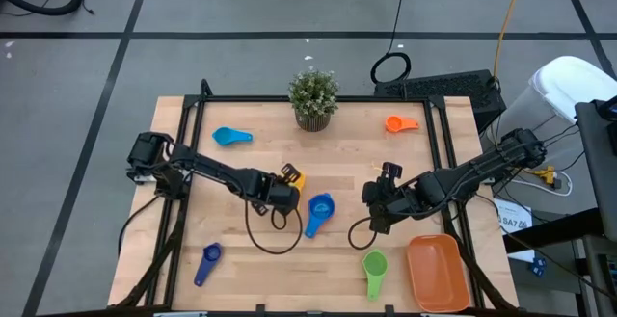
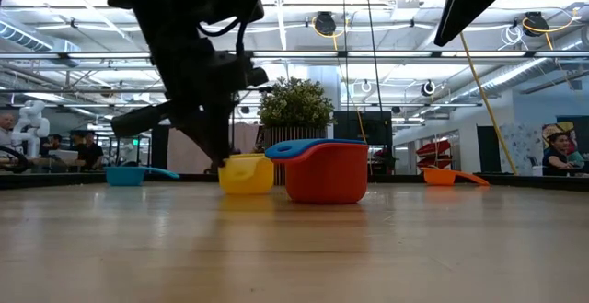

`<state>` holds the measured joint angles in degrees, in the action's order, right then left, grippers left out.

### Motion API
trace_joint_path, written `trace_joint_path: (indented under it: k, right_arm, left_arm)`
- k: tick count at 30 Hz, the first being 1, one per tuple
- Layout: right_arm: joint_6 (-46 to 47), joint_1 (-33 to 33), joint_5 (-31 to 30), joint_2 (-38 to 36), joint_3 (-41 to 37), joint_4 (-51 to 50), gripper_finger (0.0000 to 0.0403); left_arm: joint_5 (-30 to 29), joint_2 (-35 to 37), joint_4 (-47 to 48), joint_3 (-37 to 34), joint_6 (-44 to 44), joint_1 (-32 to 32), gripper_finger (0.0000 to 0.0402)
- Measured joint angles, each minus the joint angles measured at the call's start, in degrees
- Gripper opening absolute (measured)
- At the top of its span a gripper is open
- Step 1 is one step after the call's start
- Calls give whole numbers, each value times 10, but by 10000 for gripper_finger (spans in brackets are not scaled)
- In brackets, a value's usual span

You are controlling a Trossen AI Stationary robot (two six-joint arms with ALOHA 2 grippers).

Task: Nest measuring cups in basket
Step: Stack the yellow measuring cup on top of the blue measuring cup

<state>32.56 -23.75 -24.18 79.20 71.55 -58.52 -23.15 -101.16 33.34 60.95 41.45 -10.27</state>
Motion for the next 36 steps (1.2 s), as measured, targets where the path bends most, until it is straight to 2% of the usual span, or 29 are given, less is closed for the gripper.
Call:
trace_joint_path:
  k: [7,12,20,26,36]
  right_arm:
    - [24,0,-2,0,0,-32,146]
    - [62,0,-37,0,0,-90,146]
    - [75,0,-43,0,0,-98,146]
    - [77,0,-43,0,0,-97,146]
    - [88,0,-46,0,0,-90,146]
  left_arm:
    - [-36,2,30,17,0,-25,9]
    - [-37,22,43,44,-16,-35,7]
    - [21,38,36,101,-3,-62,7]
    - [23,37,35,136,40,-92,6]
    - [66,37,-2,134,71,-91,6]
